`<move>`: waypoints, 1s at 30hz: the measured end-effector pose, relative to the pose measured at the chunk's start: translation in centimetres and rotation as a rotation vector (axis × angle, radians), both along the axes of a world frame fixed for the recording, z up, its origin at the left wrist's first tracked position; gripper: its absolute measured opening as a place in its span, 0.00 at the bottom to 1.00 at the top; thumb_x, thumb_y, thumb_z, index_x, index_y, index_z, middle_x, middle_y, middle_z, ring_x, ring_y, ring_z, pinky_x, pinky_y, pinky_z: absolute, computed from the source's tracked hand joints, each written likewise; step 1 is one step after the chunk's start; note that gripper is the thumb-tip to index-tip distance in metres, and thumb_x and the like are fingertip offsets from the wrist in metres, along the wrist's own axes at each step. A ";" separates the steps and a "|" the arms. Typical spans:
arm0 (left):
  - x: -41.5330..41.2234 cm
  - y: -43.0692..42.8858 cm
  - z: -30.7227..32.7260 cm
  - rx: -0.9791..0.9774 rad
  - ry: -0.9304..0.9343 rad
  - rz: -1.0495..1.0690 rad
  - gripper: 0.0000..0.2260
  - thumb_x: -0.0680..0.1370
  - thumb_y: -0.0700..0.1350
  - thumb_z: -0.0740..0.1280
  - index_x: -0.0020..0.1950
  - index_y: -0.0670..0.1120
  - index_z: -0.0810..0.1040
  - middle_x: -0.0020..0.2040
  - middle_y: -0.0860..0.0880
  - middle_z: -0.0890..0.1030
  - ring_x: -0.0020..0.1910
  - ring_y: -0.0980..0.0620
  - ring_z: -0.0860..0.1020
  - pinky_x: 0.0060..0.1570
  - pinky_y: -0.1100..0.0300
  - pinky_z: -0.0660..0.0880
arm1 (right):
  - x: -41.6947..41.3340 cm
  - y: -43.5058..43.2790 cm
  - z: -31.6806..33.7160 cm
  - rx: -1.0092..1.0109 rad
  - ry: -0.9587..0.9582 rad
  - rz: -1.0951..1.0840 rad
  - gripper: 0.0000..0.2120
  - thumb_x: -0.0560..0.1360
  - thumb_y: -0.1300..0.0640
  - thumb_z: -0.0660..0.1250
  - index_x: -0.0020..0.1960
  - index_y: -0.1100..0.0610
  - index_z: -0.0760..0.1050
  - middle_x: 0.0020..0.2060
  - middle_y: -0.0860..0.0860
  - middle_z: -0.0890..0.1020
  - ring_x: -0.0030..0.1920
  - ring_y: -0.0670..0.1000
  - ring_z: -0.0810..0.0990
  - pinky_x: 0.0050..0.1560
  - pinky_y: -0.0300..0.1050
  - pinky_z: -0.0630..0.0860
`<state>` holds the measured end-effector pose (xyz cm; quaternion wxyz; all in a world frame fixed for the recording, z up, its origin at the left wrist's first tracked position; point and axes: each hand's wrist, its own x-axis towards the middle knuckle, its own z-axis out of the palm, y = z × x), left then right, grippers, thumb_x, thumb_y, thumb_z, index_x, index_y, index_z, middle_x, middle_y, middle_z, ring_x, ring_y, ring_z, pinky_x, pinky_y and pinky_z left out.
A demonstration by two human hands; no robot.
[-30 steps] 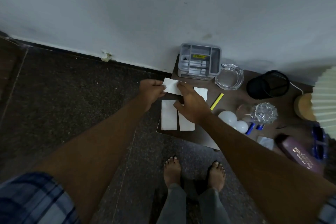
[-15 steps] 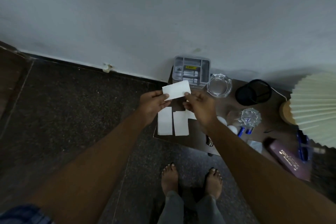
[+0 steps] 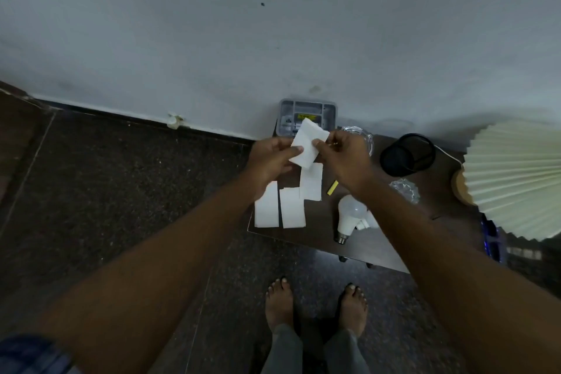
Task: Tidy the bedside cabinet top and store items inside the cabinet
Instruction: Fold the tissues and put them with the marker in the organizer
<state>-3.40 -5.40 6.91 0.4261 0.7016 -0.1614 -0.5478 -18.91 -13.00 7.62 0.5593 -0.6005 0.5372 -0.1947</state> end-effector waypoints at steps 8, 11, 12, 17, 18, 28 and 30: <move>2.3 -6.3 2.2 -0.106 -0.329 -0.180 0.12 0.75 0.40 0.74 0.58 0.40 0.83 0.51 0.42 0.86 0.49 0.45 0.85 0.53 0.48 0.83 | 1.7 -5.5 1.3 -0.366 0.201 0.112 0.07 0.78 0.55 0.71 0.52 0.57 0.83 0.40 0.49 0.83 0.39 0.48 0.80 0.36 0.31 0.71; 2.7 -8.2 2.1 -0.165 -0.461 -0.141 0.10 0.74 0.39 0.74 0.55 0.42 0.84 0.46 0.44 0.86 0.45 0.45 0.85 0.51 0.48 0.83 | 2.6 -6.9 1.4 -0.450 0.206 0.138 0.07 0.78 0.56 0.70 0.54 0.58 0.83 0.43 0.49 0.84 0.40 0.47 0.80 0.36 0.27 0.69; 2.8 -8.7 2.0 -0.180 -0.517 -0.130 0.09 0.74 0.40 0.74 0.54 0.42 0.85 0.46 0.45 0.86 0.44 0.47 0.85 0.50 0.51 0.83 | 2.9 -7.2 1.3 -0.464 0.206 0.136 0.08 0.78 0.56 0.70 0.54 0.58 0.83 0.44 0.50 0.84 0.41 0.47 0.80 0.36 0.24 0.68; 2.8 -10.0 1.3 -0.231 -0.673 -0.122 0.09 0.74 0.40 0.74 0.54 0.42 0.85 0.48 0.46 0.87 0.43 0.53 0.82 0.47 0.62 0.80 | 3.9 -8.0 0.2 -0.538 0.200 0.111 0.08 0.80 0.58 0.68 0.53 0.60 0.84 0.46 0.54 0.86 0.43 0.48 0.81 0.38 0.22 0.67; 2.9 -10.0 1.1 -0.232 -0.678 -0.123 0.10 0.74 0.40 0.74 0.55 0.42 0.85 0.48 0.46 0.87 0.43 0.54 0.82 0.47 0.64 0.79 | 4.0 -8.0 0.0 -0.539 0.192 0.107 0.08 0.80 0.58 0.68 0.53 0.60 0.84 0.46 0.54 0.86 0.42 0.48 0.81 0.38 0.22 0.67; 3.0 -10.1 -0.9 -0.194 -0.634 -0.106 0.10 0.74 0.38 0.73 0.54 0.43 0.86 0.46 0.47 0.87 0.45 0.50 0.85 0.51 0.56 0.82 | 4.5 -8.4 -2.1 -0.514 0.187 0.100 0.08 0.79 0.59 0.68 0.52 0.61 0.83 0.44 0.55 0.86 0.42 0.49 0.80 0.38 0.22 0.66; 2.9 -10.2 -1.1 -0.186 -0.639 -0.113 0.10 0.74 0.38 0.73 0.55 0.43 0.86 0.46 0.47 0.87 0.45 0.51 0.85 0.51 0.57 0.82 | 4.6 -8.3 -2.3 -0.509 0.191 0.096 0.08 0.79 0.59 0.67 0.53 0.61 0.83 0.45 0.55 0.86 0.42 0.48 0.79 0.38 0.22 0.67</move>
